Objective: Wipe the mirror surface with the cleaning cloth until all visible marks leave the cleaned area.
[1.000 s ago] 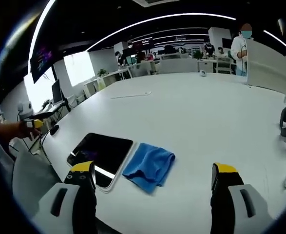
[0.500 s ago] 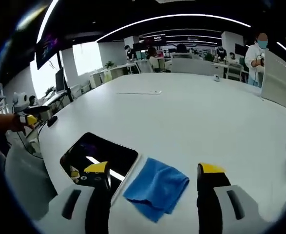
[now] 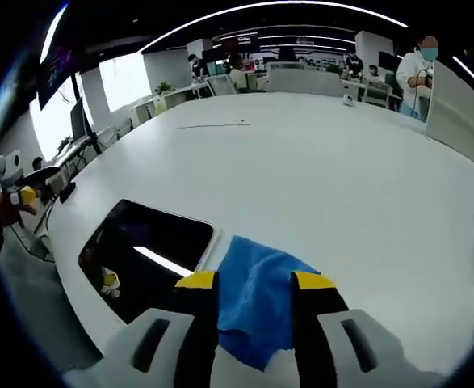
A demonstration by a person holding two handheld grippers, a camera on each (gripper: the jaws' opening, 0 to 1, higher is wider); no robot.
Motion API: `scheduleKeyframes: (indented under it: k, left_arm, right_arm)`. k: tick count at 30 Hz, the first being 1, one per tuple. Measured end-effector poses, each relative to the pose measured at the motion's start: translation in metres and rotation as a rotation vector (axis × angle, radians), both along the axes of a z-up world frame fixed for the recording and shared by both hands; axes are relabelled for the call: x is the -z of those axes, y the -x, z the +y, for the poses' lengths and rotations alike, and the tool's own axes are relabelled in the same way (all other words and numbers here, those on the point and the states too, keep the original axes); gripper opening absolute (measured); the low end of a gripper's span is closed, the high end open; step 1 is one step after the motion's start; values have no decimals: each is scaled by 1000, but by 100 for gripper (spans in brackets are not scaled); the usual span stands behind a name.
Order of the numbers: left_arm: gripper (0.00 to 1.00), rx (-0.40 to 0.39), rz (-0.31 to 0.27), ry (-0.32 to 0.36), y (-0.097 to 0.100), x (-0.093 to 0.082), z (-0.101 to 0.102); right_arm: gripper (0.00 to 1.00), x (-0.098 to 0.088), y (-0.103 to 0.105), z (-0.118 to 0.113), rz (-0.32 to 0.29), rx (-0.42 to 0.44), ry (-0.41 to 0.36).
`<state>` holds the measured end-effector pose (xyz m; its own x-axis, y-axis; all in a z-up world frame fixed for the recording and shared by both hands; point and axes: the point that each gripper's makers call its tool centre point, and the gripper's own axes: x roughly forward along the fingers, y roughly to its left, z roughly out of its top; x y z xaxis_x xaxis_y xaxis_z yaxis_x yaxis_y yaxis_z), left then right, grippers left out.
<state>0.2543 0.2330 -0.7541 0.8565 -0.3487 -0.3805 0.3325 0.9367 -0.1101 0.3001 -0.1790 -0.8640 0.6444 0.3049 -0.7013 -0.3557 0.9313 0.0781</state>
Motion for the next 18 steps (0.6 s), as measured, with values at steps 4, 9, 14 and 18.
scheduleKeyframes:
  k: [4, 9, 14, 18]
  left_arm:
    - [99, 5, 4, 5, -2, -1, 1]
    - [99, -3, 1, 19, -1, -5, -2]
    - [99, 2, -3, 14, -2, -7, -3]
    - [99, 9, 0, 0, -5, -7, -1]
  right_arm:
    - [19, 2, -3, 6, -5, -14, 40]
    - [14, 8, -2, 10, 35, -12, 97]
    - [16, 18, 5, 1, 78, 22, 133]
    - [15, 20, 5, 2, 74, 18, 121]
